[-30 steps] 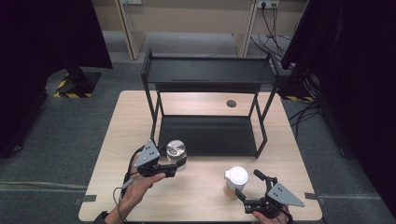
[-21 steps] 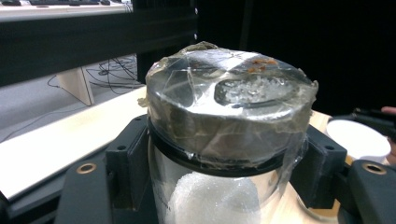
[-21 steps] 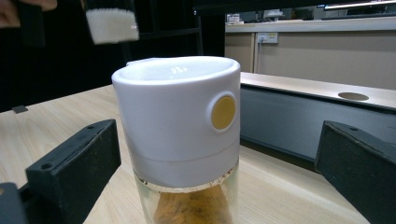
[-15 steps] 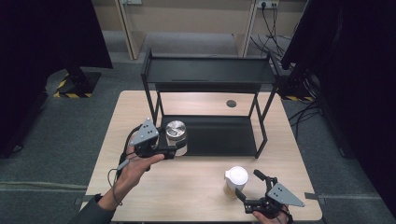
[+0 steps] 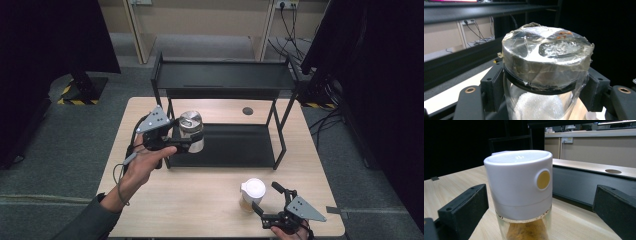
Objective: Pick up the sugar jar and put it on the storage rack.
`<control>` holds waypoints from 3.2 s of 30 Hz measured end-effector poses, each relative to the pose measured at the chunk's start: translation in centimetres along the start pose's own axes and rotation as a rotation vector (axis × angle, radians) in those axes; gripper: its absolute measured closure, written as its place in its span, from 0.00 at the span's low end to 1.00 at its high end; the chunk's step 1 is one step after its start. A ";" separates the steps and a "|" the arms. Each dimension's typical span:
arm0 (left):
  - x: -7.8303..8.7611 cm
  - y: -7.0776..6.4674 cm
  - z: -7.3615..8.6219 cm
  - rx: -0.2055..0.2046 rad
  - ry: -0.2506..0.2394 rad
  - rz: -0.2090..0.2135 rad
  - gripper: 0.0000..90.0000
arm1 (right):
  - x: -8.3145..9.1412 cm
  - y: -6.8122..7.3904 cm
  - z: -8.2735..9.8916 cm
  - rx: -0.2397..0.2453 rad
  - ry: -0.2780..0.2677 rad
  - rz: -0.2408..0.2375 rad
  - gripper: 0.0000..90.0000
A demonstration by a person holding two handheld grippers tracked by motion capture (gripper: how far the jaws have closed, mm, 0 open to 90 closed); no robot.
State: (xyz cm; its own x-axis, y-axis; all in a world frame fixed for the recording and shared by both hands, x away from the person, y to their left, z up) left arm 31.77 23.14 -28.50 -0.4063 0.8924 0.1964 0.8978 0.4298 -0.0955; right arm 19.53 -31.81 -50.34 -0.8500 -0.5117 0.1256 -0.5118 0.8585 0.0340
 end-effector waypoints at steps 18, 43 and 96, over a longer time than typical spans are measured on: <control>0.6 -0.1 -6.7 -0.011 0.008 -0.034 0.35 | 0.0 0.0 0.0 0.001 0.003 -0.001 0.00; -2.5 1.8 -12.7 -0.006 -0.004 -0.196 0.35 | 0.0 -0.1 0.0 -0.004 -0.001 -0.001 0.01; -7.7 5.7 -10.9 0.036 -0.049 -0.438 0.24 | -0.1 0.0 0.1 -0.002 0.002 -0.017 0.00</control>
State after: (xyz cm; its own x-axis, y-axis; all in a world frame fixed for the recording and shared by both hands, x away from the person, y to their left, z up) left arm 41.85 17.22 -19.95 -0.7559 0.6297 0.1793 0.6327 0.7730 -0.0472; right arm 19.62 -31.78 -50.40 -0.8407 -0.5263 0.1274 -0.5261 0.8496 0.0380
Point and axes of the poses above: each handheld gripper's, and its own axes: x roughly backward along the jaws, z roughly out of its underside, y roughly to its left, the point moved 3 cm from there along -x, roughly forward along the jaws, and after that the axes turned 13 degrees about z, right-handed, at the moved point
